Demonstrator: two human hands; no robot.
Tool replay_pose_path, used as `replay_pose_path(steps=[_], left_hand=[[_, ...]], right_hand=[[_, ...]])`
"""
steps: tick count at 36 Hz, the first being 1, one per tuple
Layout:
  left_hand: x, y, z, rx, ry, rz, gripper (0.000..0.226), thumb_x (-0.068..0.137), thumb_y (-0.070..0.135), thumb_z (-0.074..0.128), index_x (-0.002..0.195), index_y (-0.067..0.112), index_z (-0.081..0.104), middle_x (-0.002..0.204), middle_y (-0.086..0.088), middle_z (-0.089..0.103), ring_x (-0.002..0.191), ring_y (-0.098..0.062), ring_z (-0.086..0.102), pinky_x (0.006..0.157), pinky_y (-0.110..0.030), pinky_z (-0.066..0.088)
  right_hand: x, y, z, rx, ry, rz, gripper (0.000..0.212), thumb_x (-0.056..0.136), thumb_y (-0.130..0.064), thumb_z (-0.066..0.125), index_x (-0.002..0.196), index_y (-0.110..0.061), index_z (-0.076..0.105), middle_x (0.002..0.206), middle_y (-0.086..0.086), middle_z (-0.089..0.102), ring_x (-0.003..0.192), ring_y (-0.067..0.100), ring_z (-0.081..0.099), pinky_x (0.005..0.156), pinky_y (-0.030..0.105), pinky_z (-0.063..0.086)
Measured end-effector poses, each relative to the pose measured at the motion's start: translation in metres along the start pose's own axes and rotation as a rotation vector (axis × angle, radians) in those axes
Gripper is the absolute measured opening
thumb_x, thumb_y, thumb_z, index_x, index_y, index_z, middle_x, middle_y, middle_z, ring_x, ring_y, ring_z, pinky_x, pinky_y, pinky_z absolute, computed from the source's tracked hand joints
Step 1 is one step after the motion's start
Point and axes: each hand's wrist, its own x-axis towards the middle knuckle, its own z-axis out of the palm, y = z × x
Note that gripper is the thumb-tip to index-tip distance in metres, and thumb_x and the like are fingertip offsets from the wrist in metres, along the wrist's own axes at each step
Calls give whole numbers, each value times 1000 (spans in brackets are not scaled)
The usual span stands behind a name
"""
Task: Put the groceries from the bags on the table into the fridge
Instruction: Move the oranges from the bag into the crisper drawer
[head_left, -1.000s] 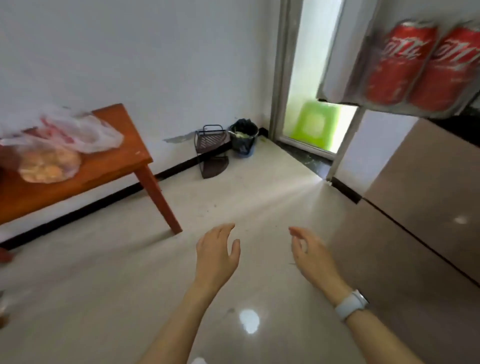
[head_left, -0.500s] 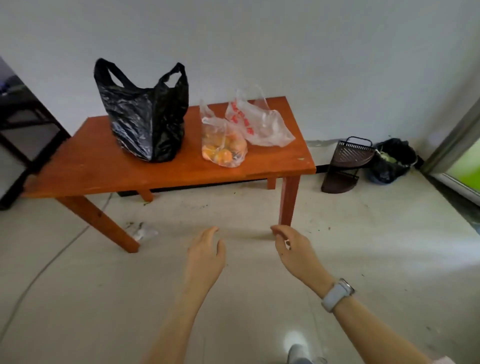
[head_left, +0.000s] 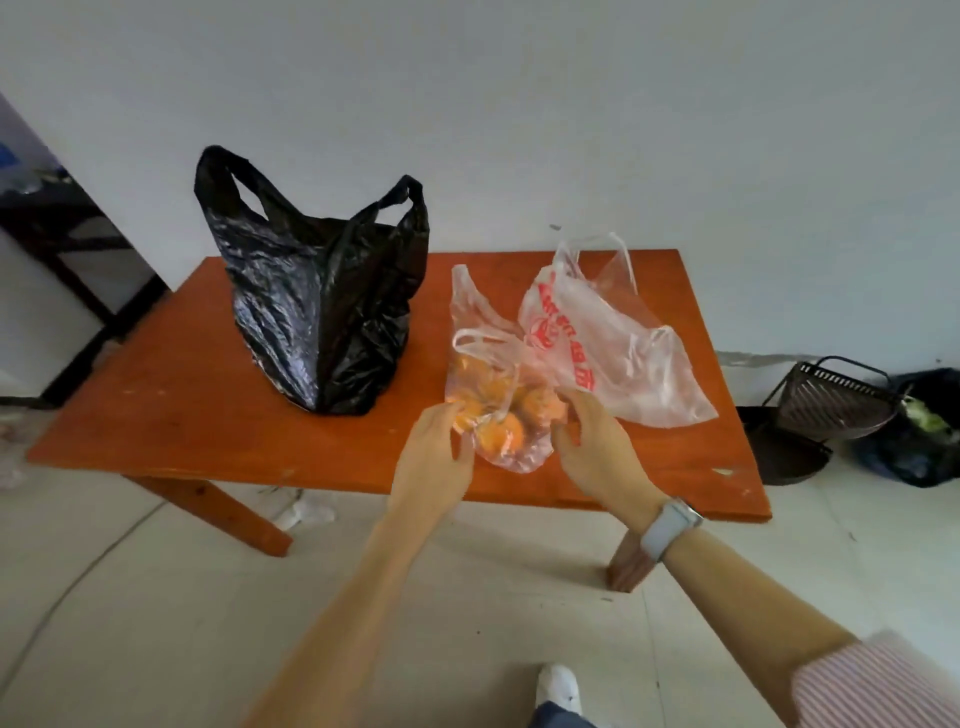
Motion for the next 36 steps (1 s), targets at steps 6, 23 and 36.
replay_pose_path(steps=[6, 23, 36], left_hand=[[68, -14, -6, -54, 104, 87, 34, 93, 7, 47, 126, 9, 52, 127, -5, 55, 120, -17, 50, 99, -18, 35], [187, -103, 47, 644, -576, 695, 55, 96, 35, 14, 97, 26, 69, 107, 8, 67, 121, -14, 49, 107, -44, 14], [165, -138, 63, 251, -495, 26, 58, 91, 46, 51, 141, 22, 36, 115, -10, 66, 103, -31, 62, 82, -38, 47]], right_hand=[[101, 0, 36, -282, -204, -122, 77, 90, -52, 41, 148, -16, 6, 157, 3, 6, 145, 19, 3, 117, 42, 13], [73, 36, 61, -287, -599, 74, 60, 92, -42, 48, 141, -43, 14, 135, -2, 48, 105, 23, 58, 83, 28, 51], [59, 75, 93, -577, -440, 337, 72, 84, -51, 1, 112, -18, 58, 117, 8, 52, 104, 23, 45, 82, 33, 43]])
